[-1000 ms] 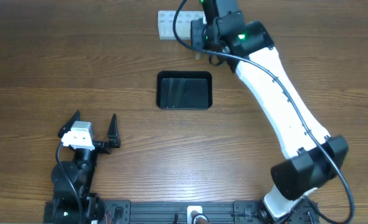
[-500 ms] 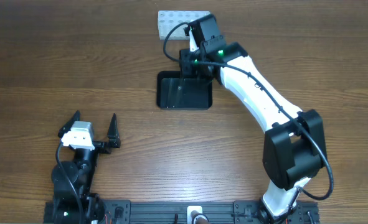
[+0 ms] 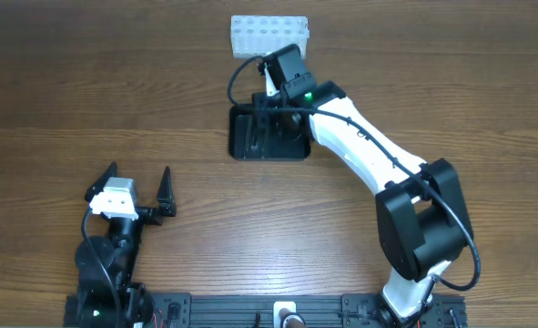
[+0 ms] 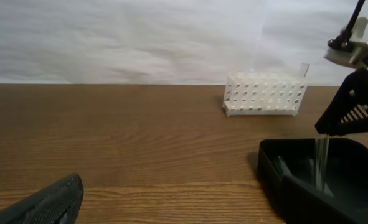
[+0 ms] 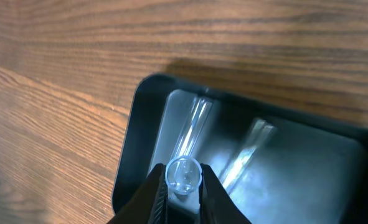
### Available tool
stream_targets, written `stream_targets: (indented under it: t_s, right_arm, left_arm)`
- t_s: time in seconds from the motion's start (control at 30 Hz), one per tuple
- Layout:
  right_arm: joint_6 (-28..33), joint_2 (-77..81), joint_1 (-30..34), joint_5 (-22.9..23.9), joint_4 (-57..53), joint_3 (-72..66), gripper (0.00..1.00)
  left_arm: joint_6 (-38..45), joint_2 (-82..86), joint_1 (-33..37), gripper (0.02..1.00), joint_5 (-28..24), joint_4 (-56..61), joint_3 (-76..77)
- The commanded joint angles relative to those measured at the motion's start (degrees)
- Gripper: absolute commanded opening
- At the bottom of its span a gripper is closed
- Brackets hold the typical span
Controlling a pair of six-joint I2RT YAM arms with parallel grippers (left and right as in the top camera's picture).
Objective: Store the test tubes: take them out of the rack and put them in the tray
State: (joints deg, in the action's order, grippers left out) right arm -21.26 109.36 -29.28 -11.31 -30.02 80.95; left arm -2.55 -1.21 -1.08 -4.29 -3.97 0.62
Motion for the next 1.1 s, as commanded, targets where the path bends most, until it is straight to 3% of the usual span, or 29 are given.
stream_targets:
  t_s: [0.03,0.2,0.27,0.47,0.53,0.63,0.73,0.8,0.9,1.1]
  right_arm:
    - [-0.59,0.48,-0.61,0.87,-0.37,-0.59,0.176]
    - [-0.59,0.48,-0.61,0.92,0.26,-0.59,0.345]
    - [-0.59,0.48,-0.57,0.92,0.83,-0.59,0.457]
    - [0.55,-0.09,0.37,2.32,3.82,-0.09,0.498]
    - [1.88,-1.03,1.14,4.48,4.17,0.63,0.505]
    - [4.13,-3.28,2.56,11.45,4.57,1.81,0.555]
    - [4.79,-5.29,3.93,20.17,7.28,1.9,0.702]
    - [6.93,-5.66,4.83,23.91,10.25,1.9,0.871]
    - [9.79,-5.07,6.27,25.18,15.3,1.88,0.943]
    - [10.71,-2.49,7.85,25.38,23.23,1.88,0.963]
  left_arm:
    - [1.05,0.5,0.35,1.0,-0.2,-0.15,-0.28]
    - [1.05,0.5,0.35,1.0,-0.2,-0.15,-0.28]
    - [1.03,0.5,0.35,1.0,-0.2,-0.15,-0.28]
    - [1.05,0.5,0.35,1.0,-0.2,-0.15,-0.28]
    - [1.05,0.5,0.35,1.0,-0.17,-0.17,-0.28]
    - [1.05,0.5,0.35,0.998,-0.2,-0.17,-0.28]
    - [1.05,0.5,0.35,1.0,-0.2,-0.17,-0.28]
    - [1.05,0.5,0.35,1.0,-0.2,-0.15,-0.28]
    - [1.05,0.5,0.35,1.0,-0.2,-0.17,-0.28]
    - [1.03,0.5,0.35,1.0,-0.17,-0.15,-0.28]
